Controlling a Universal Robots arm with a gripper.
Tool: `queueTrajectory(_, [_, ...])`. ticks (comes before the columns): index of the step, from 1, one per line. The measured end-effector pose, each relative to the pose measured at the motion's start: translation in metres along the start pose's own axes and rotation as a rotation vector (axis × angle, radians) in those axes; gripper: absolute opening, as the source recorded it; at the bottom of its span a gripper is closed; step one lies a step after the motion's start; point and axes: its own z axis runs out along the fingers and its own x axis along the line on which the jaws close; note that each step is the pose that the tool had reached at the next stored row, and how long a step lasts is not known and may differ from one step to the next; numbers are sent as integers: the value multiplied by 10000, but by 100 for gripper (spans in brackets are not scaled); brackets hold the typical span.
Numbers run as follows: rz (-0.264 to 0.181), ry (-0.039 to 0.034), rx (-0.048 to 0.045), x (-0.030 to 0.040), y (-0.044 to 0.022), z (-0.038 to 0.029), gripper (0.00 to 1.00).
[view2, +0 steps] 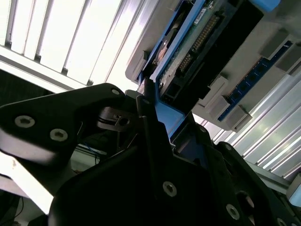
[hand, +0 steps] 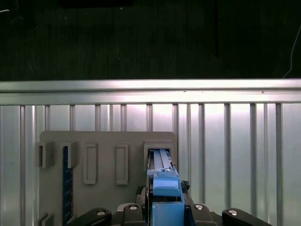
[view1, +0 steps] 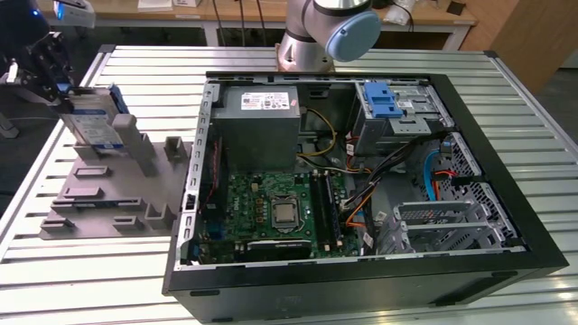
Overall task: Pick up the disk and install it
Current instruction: 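Pick up the disk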
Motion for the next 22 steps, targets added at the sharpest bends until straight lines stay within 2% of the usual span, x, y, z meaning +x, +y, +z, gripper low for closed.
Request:
queueTrajectory(6, [0,0,1,0,0,-59,36])
queueTrajectory(22, [0,0,0,1,0,-111,36])
